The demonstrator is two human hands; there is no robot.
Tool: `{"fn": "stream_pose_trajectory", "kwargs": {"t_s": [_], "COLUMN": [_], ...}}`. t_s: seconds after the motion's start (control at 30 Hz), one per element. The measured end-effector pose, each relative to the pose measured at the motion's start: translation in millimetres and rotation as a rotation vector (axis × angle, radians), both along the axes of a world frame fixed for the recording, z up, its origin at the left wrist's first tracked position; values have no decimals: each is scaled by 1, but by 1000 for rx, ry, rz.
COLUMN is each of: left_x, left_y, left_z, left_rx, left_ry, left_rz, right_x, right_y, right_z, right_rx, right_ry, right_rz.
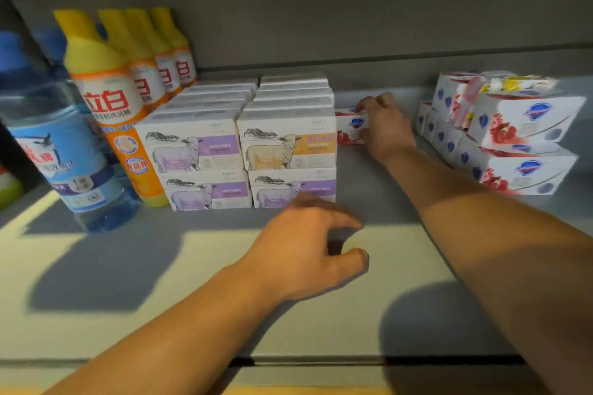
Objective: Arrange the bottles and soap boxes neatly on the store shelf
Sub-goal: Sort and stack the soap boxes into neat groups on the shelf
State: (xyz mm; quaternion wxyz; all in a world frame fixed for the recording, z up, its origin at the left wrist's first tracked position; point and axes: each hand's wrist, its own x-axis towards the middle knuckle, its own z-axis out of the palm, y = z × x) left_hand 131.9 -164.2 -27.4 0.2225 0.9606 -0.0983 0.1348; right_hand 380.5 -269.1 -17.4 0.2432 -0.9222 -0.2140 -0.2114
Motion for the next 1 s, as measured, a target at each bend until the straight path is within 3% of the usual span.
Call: {"fn": "stream_pose_trajectory", "kwargs": {"t_s": [0.3, 0.43, 0.53, 0.77, 1.0], "left_x": [2, 3, 4, 4, -3], "left_y": [-1, 0, 1, 1, -5], "left_z": [-2, -4, -5, -3, 7], "left_rx": [5, 2, -4, -4, 62], "left_ry": [-19, -21, -13, 47, 61], "left_rz": [20, 14, 26, 54, 27], "right_x": [18, 18, 7, -76, -143], "right_y": [15, 12, 5, -51, -133], "right_z": [0, 3, 12, 21, 13], "right_rx": [-21, -147, -223, -81, 154], "right_ry": [-37, -89, 1, -54, -126], "right_rz": [7, -29, -3, 57, -126]}}
